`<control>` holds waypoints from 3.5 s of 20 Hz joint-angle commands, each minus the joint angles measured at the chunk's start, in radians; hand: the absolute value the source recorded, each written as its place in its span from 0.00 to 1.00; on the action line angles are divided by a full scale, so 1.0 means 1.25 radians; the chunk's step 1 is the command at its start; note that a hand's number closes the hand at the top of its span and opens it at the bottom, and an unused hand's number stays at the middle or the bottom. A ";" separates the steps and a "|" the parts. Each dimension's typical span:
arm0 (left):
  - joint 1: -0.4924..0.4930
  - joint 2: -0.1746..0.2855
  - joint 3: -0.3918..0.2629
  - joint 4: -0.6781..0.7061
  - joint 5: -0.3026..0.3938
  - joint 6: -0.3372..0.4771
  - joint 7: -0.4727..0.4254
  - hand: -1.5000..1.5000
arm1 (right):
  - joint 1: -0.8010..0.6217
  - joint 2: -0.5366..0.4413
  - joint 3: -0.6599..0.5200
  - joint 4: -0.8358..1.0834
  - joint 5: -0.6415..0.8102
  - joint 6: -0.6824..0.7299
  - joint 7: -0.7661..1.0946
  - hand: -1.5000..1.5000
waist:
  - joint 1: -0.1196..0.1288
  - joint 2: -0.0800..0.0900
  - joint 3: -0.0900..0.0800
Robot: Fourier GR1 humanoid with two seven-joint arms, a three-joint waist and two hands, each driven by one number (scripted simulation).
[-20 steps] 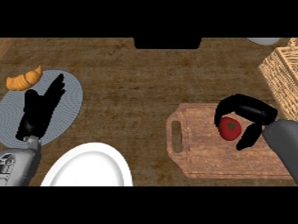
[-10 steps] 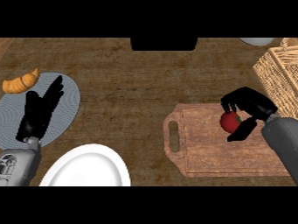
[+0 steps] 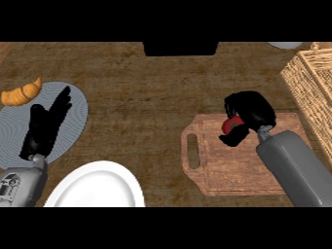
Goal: Pick the tomato from the cutting board and place it in the basket
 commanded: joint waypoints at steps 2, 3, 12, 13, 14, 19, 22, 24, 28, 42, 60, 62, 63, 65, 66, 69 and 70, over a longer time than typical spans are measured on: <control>-0.003 0.016 0.015 -0.006 0.015 -0.022 0.004 0.50 | 0.033 0.079 -0.051 -0.210 -0.066 0.032 0.161 1.00 | -0.007 0.002 0.005; 0.026 0.015 0.015 0.009 0.007 -0.017 -0.016 0.50 | 0.038 0.083 -0.076 -0.250 -0.102 0.032 0.153 1.00 | -0.009 0.002 0.005; 0.030 -0.001 0.000 -0.052 0.005 -0.013 0.023 0.50 | -0.041 0.114 -0.229 -0.628 -0.219 0.094 0.412 1.00 | 0.004 0.004 0.006; 0.008 -0.009 -0.001 -0.022 -0.006 0.000 0.025 0.50 | -0.074 0.107 -0.232 -0.674 -0.222 0.128 0.464 1.00 | 0.000 0.005 0.005; -0.035 0.009 0.020 -0.005 0.011 -0.019 0.032 0.50 | -0.083 0.101 -0.244 -0.711 -0.226 0.140 0.497 1.00 | -0.003 0.006 0.005; 0.000 0.008 0.018 -0.010 0.007 -0.032 0.001 0.50 | -0.262 0.037 -0.386 -0.731 -0.341 0.263 0.661 1.00 | 0.013 0.009 0.005; 0.001 -0.026 -0.001 -0.011 -0.003 -0.019 0.001 0.50 | -0.336 0.008 -0.428 -0.687 -0.347 0.259 0.695 1.00 | 0.017 0.012 0.005; -0.010 -0.002 0.012 -0.038 -0.004 -0.025 0.027 0.50 | -0.397 -0.031 -0.431 -0.635 -0.342 0.275 0.712 1.00 | 0.021 0.011 0.005; 0.002 -0.020 0.003 -0.021 -0.016 -0.015 0.010 0.50 | -0.442 -0.115 -0.456 -0.539 -0.323 0.295 0.693 1.00 | 0.021 0.012 0.005; -0.003 -0.009 0.020 -0.018 -0.006 -0.042 0.001 0.50 | -0.270 -0.437 -0.463 -0.223 -0.180 0.362 0.330 1.00 | 0.025 0.018 0.007; -0.033 -0.038 0.021 0.013 -0.038 -0.042 -0.001 0.50 | -0.193 -0.470 -0.498 0.149 -0.115 0.173 -0.098 1.00 | 0.034 0.018 0.006; -0.012 -0.058 0.000 -0.028 -0.064 -0.014 0.032 0.50 | -0.208 -0.474 -0.520 0.172 -0.127 0.183 -0.091 1.00 | 0.032 0.017 0.006; -0.008 -0.011 0.045 -0.021 -0.018 -0.066 0.015 0.50 | -0.129 -0.439 -0.545 0.127 -0.164 0.169 -0.109 1.00 | 0.026 0.015 0.007; 0.002 -0.042 0.027 -0.009 -0.044 -0.031 -0.011 0.50 | -0.170 -0.420 -0.563 0.191 -0.182 0.191 -0.059 1.00 | 0.030 0.017 0.006; -0.031 -0.041 0.025 -0.014 -0.045 -0.030 0.016 0.50 | -0.165 -0.403 -0.582 0.211 -0.193 0.166 -0.055 1.00 | 0.029 0.017 0.007; 0.026 -0.039 0.016 -0.071 -0.048 -0.039 0.009 0.50 | -0.165 -0.413 -0.613 0.273 -0.216 0.153 -0.113 0.00 | 0.035 0.017 0.007; -0.048 -0.057 0.013 -0.019 -0.057 -0.024 0.045 0.50 | -0.168 -0.396 -0.594 0.273 -0.205 0.141 -0.123 0.00 | 0.029 0.017 0.007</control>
